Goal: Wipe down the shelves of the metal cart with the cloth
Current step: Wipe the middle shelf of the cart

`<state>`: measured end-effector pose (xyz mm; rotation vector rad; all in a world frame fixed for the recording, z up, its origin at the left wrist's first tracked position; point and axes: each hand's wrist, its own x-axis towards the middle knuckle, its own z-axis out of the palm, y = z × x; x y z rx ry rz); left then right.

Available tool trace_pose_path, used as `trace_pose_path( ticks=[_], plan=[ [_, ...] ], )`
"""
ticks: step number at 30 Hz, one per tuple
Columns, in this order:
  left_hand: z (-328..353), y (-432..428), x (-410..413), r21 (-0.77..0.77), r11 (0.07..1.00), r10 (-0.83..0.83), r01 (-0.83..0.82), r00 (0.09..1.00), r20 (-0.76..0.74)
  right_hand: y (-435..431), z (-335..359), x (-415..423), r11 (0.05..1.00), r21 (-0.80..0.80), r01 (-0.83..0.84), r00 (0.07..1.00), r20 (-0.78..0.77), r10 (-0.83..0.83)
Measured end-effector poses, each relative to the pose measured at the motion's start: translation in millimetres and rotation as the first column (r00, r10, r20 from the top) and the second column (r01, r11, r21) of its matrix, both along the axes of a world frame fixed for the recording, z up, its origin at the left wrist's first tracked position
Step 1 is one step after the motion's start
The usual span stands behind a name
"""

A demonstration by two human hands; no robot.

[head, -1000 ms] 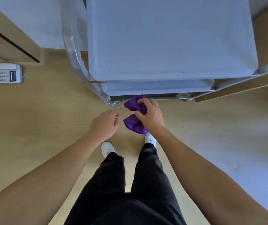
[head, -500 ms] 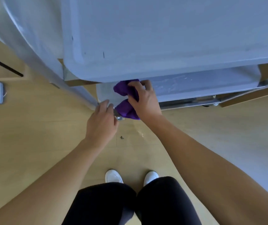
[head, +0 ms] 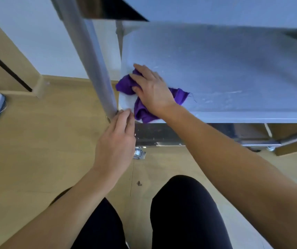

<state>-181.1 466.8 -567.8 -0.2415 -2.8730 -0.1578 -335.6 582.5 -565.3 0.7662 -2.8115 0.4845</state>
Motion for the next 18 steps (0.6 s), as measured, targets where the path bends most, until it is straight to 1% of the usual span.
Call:
trace_pose_path(
  ticks=[2, 5, 8, 10, 13, 15, 18],
  plan=[
    [-7.1, 1.4, -0.7, 0.02, 1.0, 0.015, -0.015, 1.0, -0.022, -2.9, 4.3, -9.7, 0.999, -0.021, -0.027, 0.998, 0.059, 0.028],
    [-13.7, 4.1, -0.9, 0.072, 0.996, 0.048, -0.043, 0.997, -0.065, 2.5, 9.2, 6.6, 0.993, -0.069, -0.093, 0.991, 0.088, 0.099],
    [-13.7, 8.1, 0.8, 0.157, 0.985, 0.083, -0.075, 0.996, -0.042, 22.6, 12.3, 42.6, 0.968, -0.104, -0.226, 0.966, 0.108, 0.237],
    [-13.9, 10.9, 1.8, 0.195, 0.976, 0.102, -0.098, 0.995, -0.014, 30.8, 10.0, 55.2, 0.959, -0.087, -0.268, 0.957, 0.087, 0.275],
    [-16.5, 15.0, 2.9, 0.194, 0.975, 0.108, -0.107, 0.994, 0.009, 17.9, 6.6, 30.7, 0.972, -0.085, -0.221, 0.971, 0.074, 0.227],
    [-19.3, 15.1, 4.6, 0.199, 0.974, 0.108, -0.109, 0.994, 0.014, -0.4, 4.4, -2.2, 0.99, -0.063, -0.126, 0.985, 0.106, 0.133],
    [-20.5, 11.8, 4.6, 0.202, 0.974, 0.096, -0.1, 0.995, 0.028, -18.0, 2.0, -39.4, 0.996, -0.082, 0.022, 0.986, 0.164, -0.008]
  ],
)
